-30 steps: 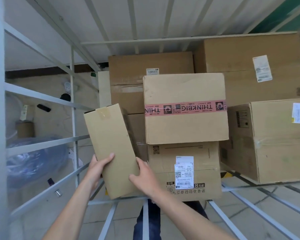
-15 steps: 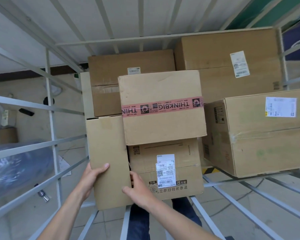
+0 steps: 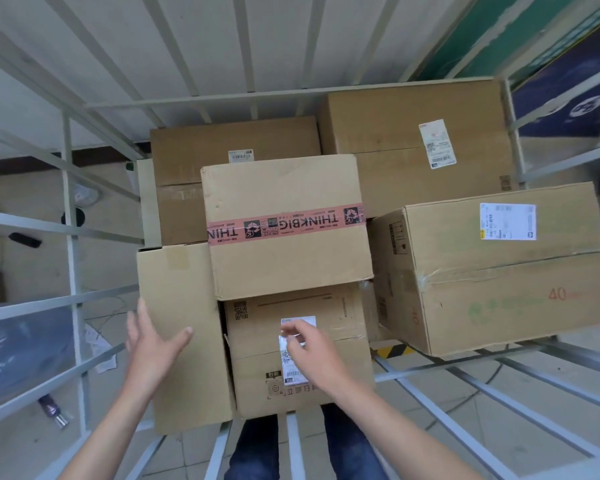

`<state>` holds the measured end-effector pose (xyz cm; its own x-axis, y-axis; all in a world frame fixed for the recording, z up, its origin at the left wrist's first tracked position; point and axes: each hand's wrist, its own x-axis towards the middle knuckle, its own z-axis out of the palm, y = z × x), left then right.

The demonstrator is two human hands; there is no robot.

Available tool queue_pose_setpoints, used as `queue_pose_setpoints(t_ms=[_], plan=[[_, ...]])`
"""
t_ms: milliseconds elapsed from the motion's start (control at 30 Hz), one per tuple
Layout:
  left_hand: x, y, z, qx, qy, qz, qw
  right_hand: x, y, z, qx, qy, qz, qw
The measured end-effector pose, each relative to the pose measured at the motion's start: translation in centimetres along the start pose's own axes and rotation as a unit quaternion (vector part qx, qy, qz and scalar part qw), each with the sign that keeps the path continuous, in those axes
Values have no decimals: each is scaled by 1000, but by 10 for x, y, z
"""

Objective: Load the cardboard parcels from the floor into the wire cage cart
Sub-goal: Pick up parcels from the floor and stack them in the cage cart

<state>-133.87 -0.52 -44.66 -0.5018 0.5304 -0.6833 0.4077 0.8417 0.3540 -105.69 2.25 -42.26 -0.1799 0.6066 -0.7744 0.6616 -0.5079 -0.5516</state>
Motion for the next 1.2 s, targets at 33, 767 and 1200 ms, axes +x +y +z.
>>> queue_pose_setpoints(t_ms=[33,767,1200], plan=[[-6,13,5,19,14,45,999,2,3,-19,-39,49,-32,998],[-18,144,89,197,-18,162,967,75,19,-154,-234,93,-121,960],[-161,250,272,281,-88,445,846,2,218,-359,-332,181,172,910]])
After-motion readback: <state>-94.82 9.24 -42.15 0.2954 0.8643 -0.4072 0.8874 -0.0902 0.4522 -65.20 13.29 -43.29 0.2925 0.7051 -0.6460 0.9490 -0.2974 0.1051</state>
